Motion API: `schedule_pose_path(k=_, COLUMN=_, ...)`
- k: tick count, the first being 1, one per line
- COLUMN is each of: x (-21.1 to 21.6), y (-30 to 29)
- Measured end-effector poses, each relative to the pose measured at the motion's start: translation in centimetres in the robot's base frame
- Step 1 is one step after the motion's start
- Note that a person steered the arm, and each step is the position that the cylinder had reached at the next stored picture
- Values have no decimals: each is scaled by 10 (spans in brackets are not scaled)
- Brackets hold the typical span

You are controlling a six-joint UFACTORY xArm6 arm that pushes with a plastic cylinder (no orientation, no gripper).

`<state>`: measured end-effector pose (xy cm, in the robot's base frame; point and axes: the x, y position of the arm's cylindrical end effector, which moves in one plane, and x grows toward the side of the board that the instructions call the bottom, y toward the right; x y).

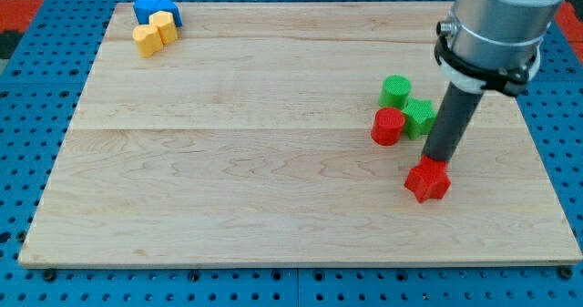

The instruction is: Align the green blocks vertically with the red blocks

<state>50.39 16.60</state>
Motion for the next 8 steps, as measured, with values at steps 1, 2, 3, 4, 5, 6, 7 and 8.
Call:
schedule_pose_path(k=1, x=-10, y=0)
schedule_pose_path(k=2, x=-52, y=18)
schedule_pose_path(k=3, x=-89, y=51)
schedule_pose_path(k=4, x=-112, y=36)
schedule_pose_path(k=5, x=-144, y=11)
schedule_pose_path(k=6, x=-189, y=-37)
schedule_pose_path(k=7, x=-180, y=-63)
schedule_pose_path(k=8, x=-150, y=-61)
